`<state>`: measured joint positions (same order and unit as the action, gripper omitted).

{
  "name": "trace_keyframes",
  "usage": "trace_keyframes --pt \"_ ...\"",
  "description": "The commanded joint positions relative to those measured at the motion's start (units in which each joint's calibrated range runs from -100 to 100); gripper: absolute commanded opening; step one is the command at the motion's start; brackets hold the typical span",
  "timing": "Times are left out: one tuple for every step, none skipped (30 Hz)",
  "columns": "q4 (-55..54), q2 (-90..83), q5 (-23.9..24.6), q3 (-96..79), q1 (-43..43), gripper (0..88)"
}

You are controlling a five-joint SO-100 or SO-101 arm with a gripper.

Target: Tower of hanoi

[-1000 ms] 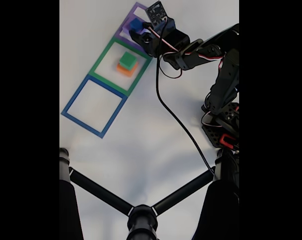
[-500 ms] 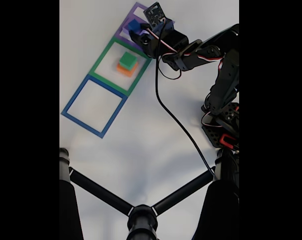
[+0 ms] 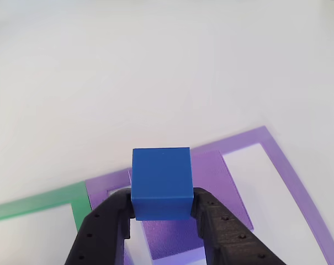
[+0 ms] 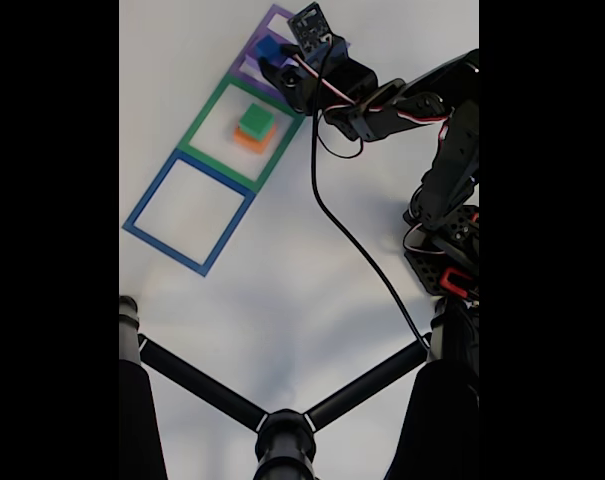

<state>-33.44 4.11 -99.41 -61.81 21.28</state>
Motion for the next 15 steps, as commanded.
trace_keyframes --pt "1.8 -6.4 -0.6 1.2 -1.4 3.6" --pt "3.3 -7.6 -0.6 1.4 -1.6 3.5" --pt "4.9 -9.0 -0.6 1.4 -2.0 3.5" --pt "6.4 -10.4 -0.6 1.5 -2.2 3.5" --pt "8.5 -12.0 -0.6 1.6 -2.4 3.5" --pt "11.1 -13.9 -0.6 1.9 -2.6 3.5" --pt "14.0 -15.7 -0.6 2.4 -2.8 3.4" --pt "17.2 -17.5 -0.6 3.2 -2.9 3.4" --pt "21.3 -19.7 -0.6 4.2 -3.2 3.4" --pt "25.1 -21.7 -0.6 5.2 -3.3 3.4" --pt "30.0 -24.0 -0.6 6.5 -3.5 3.4" --pt "34.8 -26.0 -0.6 7.9 -3.6 3.4" --pt "39.5 -28.1 -0.6 9.5 -3.9 3.4" --pt "44.8 -30.3 -0.6 11.2 -4.2 3.3" --pt "49.2 -32.2 -0.6 12.9 -4.5 3.2"
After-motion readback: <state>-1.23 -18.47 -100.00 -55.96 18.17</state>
